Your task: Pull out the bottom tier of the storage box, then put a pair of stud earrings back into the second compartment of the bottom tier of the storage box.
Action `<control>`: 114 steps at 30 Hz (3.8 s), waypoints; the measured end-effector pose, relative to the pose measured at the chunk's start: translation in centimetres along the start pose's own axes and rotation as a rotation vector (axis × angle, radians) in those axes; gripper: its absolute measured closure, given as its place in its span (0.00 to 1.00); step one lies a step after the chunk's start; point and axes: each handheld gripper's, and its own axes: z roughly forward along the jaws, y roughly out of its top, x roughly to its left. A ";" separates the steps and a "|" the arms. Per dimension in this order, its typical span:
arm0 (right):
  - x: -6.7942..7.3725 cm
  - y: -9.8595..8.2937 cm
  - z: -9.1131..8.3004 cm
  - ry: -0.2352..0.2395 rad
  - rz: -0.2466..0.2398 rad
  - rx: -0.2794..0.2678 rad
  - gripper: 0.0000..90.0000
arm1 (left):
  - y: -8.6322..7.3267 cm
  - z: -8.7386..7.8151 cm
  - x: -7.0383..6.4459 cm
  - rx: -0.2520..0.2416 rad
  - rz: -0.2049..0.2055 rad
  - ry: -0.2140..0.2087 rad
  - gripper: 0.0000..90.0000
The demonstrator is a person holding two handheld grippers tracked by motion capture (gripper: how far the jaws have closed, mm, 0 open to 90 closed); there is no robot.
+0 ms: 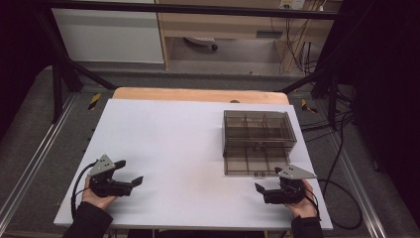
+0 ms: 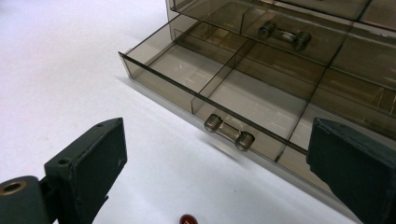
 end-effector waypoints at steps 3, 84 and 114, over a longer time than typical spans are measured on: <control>-0.2 -0.2 -0.2 0.002 0.026 0.017 0.06 | 0.0 0.0 0.0 0.000 0.001 0.000 0.05; -0.5 -2.5 -1.2 0.012 0.125 0.193 0.72 | 0.0 0.1 -0.1 0.007 0.002 0.004 0.05; -0.6 -2.5 -1.3 0.000 0.117 0.214 0.88 | 0.0 0.1 -0.2 0.009 0.004 0.003 0.05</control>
